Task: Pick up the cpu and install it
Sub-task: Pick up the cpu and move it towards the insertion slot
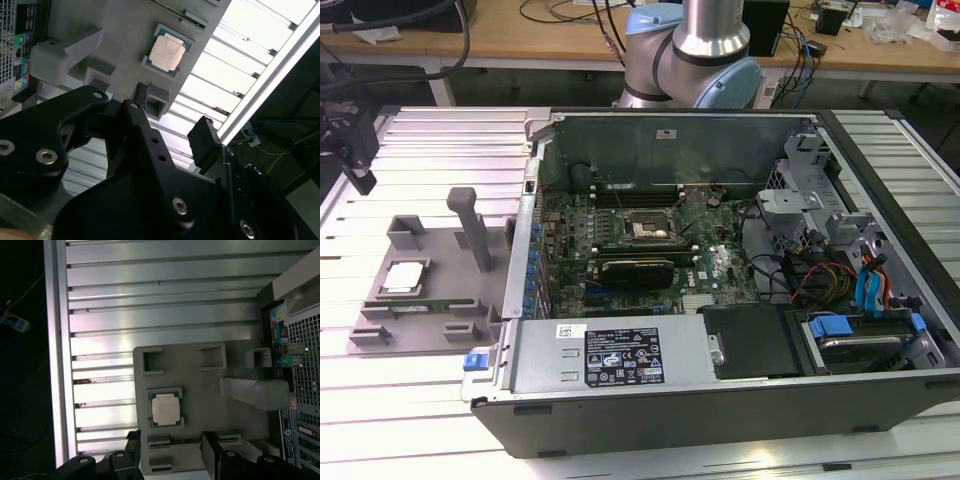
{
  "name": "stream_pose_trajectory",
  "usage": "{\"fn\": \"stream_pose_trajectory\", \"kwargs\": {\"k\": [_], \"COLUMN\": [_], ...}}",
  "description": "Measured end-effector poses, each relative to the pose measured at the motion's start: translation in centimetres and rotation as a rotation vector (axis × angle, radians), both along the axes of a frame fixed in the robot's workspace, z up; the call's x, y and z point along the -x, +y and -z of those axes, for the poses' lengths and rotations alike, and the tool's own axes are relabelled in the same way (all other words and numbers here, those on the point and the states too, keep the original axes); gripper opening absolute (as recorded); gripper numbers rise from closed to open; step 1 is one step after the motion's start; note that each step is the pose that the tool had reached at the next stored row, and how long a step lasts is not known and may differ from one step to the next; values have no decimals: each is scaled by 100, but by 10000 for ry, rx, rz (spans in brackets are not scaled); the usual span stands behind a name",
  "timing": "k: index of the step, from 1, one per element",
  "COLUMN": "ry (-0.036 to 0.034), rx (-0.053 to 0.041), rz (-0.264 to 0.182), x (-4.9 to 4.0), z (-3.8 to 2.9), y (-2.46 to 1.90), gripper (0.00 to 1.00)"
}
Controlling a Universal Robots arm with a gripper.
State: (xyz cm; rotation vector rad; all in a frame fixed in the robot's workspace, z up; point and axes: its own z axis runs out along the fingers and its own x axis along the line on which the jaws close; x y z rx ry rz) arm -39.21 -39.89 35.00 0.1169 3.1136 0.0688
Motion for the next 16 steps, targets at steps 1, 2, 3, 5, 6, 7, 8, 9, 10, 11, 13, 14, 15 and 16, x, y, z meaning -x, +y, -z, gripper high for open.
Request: {"fn": "stream_pose_trajectory", "kwargs": {"k": [1, 2, 3, 5, 6, 7, 8, 9, 10, 11, 13, 14, 15, 16], "ry": [0, 0, 1, 0, 0, 1, 0, 1, 0, 0, -1, -1, 2, 1], "rx": [0, 0, 0, -1, 0, 0, 0, 0, 0, 1, -2, 2, 65, 125], "rz": [1, -1, 0, 1, 1, 0, -1, 0, 0, 2, 0, 0, -24, -81], "x": [0, 0, 0, 0, 0, 0, 0, 0, 0, -1, -13, -15, -19, -19], "z": [6, 16, 25, 44, 53, 67, 81, 94, 117, 141, 192, 206, 226, 234], "y": [0, 0, 0, 0, 0, 0, 0, 0, 0, 1, 0, 0, 0, 0], "gripper": [60, 60, 60, 60, 60, 60, 60, 60, 60, 60, 60, 60, 60, 60]}}
